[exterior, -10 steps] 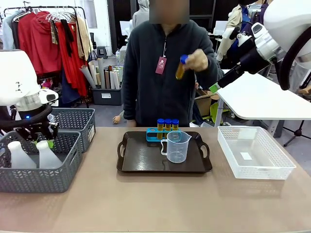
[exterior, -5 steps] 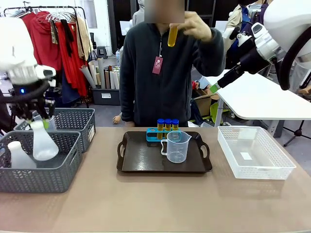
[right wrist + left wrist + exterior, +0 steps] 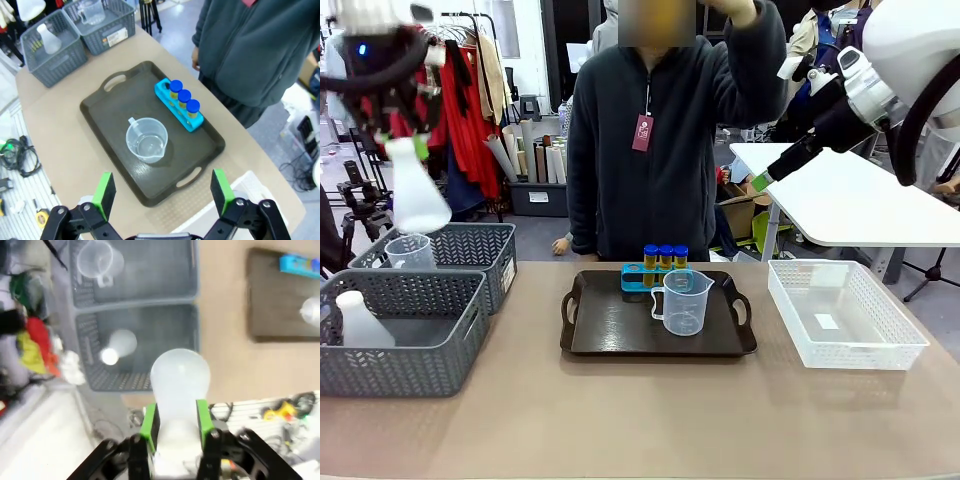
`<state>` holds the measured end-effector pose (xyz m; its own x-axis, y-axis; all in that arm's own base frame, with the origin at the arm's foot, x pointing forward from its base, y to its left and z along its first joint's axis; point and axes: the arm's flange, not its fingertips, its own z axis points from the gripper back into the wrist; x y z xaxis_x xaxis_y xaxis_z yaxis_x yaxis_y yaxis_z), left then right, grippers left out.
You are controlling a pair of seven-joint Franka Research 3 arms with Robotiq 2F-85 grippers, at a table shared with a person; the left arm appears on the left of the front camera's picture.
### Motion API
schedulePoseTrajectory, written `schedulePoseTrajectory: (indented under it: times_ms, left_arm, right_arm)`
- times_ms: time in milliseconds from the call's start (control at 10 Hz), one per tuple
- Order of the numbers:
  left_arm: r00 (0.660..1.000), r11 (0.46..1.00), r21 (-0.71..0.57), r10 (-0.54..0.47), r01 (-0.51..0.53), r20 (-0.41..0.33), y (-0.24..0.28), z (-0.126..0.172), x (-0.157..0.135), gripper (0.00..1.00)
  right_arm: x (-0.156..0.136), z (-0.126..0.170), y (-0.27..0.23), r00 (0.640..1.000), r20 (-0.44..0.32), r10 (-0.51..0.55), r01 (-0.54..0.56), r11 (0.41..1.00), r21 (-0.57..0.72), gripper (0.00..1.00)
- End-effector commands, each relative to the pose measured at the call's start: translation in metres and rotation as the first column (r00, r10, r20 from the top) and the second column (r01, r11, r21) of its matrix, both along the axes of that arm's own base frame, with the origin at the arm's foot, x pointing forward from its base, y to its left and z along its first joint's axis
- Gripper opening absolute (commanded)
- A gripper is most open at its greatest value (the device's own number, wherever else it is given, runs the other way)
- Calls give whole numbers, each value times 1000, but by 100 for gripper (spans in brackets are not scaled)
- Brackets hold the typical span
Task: Prepare the laboratory tools.
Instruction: Pick up one Small flask and place it on the Handle tray.
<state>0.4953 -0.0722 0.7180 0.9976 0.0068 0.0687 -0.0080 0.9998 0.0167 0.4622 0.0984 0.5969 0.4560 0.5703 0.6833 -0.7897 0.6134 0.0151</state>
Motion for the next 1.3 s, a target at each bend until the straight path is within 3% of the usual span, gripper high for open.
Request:
schedulePoseTrajectory:
  times_ms: [0, 200, 600, 700, 800, 1100, 1200]
  left_arm:
    - [998, 996, 77, -48, 44, 52, -32, 50, 20, 0]
    - [984, 985, 108, -142, 131, 109, -72, 86, 21, 0]
    - [962, 971, 94, -233, 221, 144, -112, 112, 31, 0]
    - [961, 973, 81, -226, 216, 160, -109, 110, 31, 0]
    - [965, 976, 85, -213, 202, 153, -111, 83, 15, 0]
    - [963, 975, 78, -217, 207, 158, -112, 83, 21, 0]
    - [966, 977, 74, -211, 202, 147, -115, 61, 26, 0]
  right_arm:
    - [1, 1, -1, 1000, 1, 7, -7, 1000, 24, 100]
    - [1, 1, -1, 1000, 1, 7, -7, 1000, 24, 100]
    - [1, 1, -1, 1000, 1, 7, -7, 1000, 24, 100]
    - [1, 1, -1, 1000, 1, 7, -7, 1000, 24, 100]
    - [1, 1, -1, 1000, 1, 7, -7, 1000, 24, 100]
    - [1, 1, -1, 1000, 1, 7, -7, 1000, 24, 100]
    - [1, 1, -1, 1000, 1, 7, -7, 1000, 24, 100]
